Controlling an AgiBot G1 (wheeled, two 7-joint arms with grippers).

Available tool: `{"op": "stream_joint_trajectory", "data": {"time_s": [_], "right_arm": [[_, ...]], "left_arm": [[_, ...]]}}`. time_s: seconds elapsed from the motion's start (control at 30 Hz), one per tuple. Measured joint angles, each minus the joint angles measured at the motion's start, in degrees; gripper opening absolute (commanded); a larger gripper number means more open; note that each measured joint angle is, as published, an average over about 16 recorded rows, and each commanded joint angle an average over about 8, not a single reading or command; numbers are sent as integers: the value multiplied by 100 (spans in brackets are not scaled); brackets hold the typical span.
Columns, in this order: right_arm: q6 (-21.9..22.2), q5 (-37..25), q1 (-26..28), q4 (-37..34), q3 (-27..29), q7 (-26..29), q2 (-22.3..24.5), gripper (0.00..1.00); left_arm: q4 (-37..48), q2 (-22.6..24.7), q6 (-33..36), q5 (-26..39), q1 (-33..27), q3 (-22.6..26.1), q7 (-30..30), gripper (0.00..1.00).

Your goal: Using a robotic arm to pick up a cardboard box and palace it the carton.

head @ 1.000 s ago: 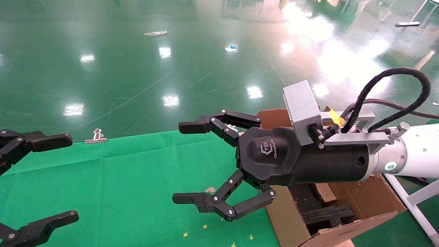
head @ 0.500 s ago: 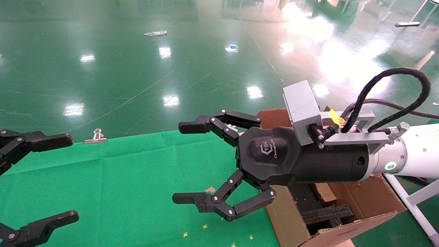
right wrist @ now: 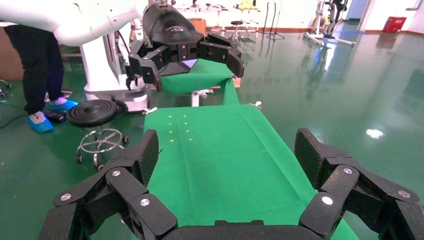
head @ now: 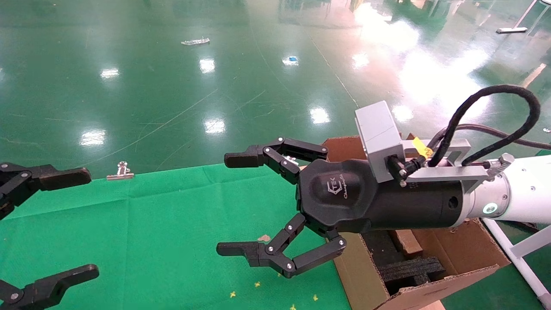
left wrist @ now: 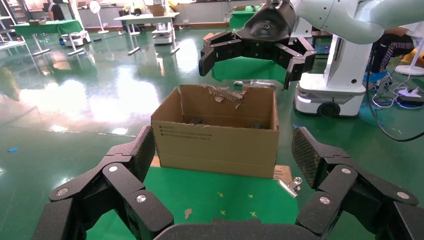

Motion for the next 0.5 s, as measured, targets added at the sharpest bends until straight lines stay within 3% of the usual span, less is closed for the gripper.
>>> {"op": "stream_joint_trajectory", "data": {"time_s": [0.5], "right_arm": [[0, 0, 0, 0, 0, 0, 0, 100]], "left_arm": [[0, 0, 0, 0, 0, 0, 0, 100]]}}
